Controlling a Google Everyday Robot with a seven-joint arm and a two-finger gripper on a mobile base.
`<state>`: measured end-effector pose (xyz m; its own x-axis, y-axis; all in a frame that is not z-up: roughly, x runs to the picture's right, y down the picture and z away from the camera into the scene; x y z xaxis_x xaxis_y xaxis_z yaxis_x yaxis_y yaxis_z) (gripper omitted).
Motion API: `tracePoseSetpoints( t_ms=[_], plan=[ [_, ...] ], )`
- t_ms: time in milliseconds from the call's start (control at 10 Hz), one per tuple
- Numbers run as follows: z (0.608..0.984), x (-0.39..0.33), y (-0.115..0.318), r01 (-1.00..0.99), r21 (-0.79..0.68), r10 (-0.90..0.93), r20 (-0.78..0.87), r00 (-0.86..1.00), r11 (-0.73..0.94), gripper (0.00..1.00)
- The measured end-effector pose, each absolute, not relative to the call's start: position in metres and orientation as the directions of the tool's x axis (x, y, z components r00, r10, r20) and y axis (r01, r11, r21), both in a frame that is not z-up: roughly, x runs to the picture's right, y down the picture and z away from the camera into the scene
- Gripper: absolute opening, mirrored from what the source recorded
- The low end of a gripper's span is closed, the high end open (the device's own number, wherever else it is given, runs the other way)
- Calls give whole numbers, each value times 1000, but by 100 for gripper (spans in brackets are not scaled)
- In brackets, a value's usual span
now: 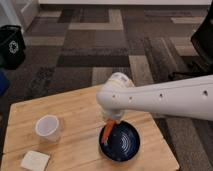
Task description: Place the pepper in the ceramic bowl
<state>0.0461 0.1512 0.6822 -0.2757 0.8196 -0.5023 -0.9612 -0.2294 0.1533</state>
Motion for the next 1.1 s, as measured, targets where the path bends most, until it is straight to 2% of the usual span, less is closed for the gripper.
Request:
tracePoseSetpoints(
  t_ms=[400, 1100],
  plan=[
    [663, 70, 167, -931, 201, 805, -469, -364, -304, 0],
    [668, 92, 170, -929, 229, 809, -458, -367, -292, 0]
  ],
)
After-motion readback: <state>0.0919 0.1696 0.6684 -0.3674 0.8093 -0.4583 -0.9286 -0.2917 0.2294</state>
